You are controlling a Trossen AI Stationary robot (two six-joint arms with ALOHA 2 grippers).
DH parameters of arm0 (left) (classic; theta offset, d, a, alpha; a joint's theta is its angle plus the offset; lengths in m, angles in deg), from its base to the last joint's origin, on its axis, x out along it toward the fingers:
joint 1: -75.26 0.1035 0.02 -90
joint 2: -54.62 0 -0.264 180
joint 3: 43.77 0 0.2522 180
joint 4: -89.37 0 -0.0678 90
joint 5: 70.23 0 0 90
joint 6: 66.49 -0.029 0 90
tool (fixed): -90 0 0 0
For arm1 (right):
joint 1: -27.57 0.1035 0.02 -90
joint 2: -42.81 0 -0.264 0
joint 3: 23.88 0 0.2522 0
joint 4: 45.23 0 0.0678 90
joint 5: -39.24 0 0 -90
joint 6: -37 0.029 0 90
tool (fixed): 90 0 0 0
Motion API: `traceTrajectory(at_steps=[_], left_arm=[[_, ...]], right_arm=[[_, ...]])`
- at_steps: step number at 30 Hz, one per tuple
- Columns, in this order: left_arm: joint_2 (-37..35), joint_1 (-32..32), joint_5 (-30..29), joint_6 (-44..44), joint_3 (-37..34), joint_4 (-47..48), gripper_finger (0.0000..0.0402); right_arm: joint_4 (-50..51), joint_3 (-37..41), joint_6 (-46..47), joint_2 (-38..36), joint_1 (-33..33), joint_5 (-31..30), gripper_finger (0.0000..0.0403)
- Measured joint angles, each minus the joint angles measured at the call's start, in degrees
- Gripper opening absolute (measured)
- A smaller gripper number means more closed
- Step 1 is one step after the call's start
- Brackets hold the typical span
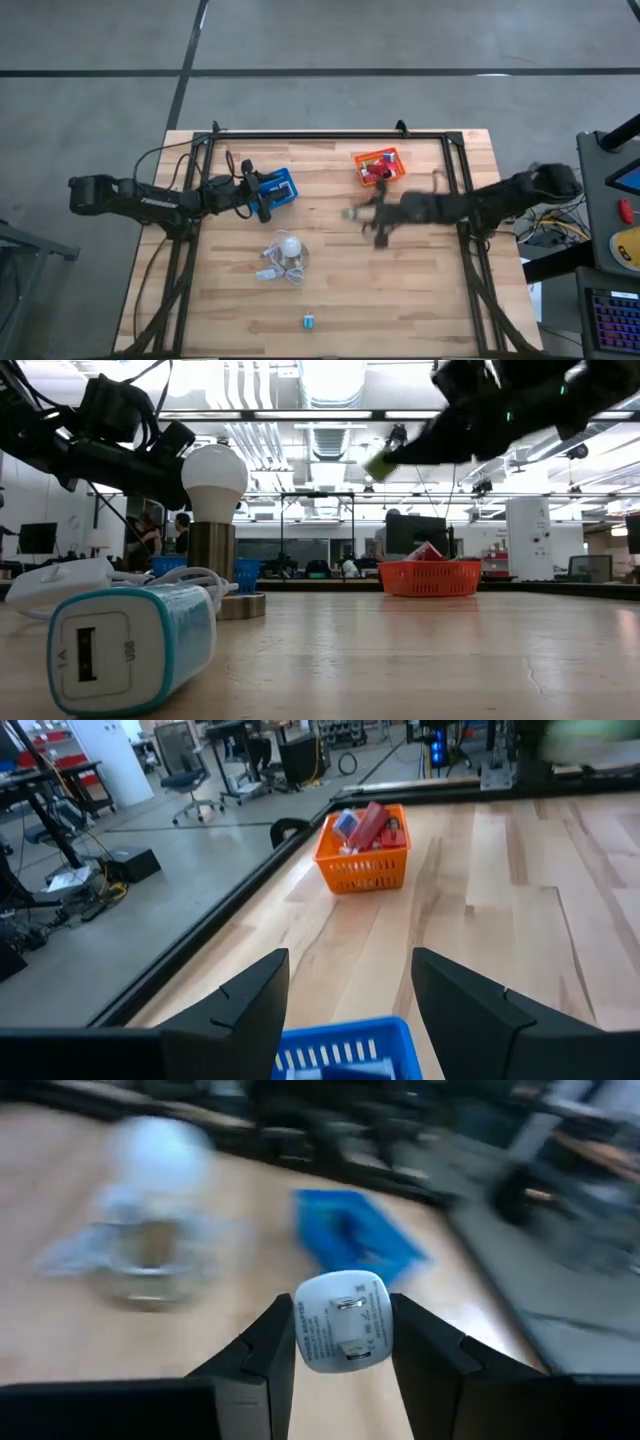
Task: Pick & Place Office items
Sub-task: Put the green charger adapter into the orange bin
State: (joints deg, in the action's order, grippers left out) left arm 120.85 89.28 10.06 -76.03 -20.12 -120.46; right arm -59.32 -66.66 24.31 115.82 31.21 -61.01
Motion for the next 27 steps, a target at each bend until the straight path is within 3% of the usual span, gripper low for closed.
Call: traceTrajectory(at_steps=[7, 14, 18, 23, 27], left_arm=[[0.36, -0.02, 0.06, -0.58, 0.00, -1.67, 0.0216], [0.32, -0.02, 0.06, -0.70, 0.00, -2.69, 0.0216], [0.32, -0.04, 0.06, -0.99, 0.00, -2.77, 0.0216], [0.29, -0.04, 0.04, -2.73, 0.02, -4.66, 0.0216], [0.25, -0.04, 0.04, -2.99, 0.02, -5.82, 0.0216]], right_arm=[[-1.03, 7.71, -0.33, -10.09, -18.31, 5.35, 0.0121], [-1.96, 8.67, -0.48, -7.19, -34.43, 15.23, 0.0121], [-2.59, 5.18, -1.07, -1.27, -38.26, 19.75, 0.0121], [-1.39, -0.90, -3.00, 7.80, -38.73, 19.71, 0.0121], [5.83, -6.71, -3.76, 13.13, -38.77, 18.07, 0.0121]])
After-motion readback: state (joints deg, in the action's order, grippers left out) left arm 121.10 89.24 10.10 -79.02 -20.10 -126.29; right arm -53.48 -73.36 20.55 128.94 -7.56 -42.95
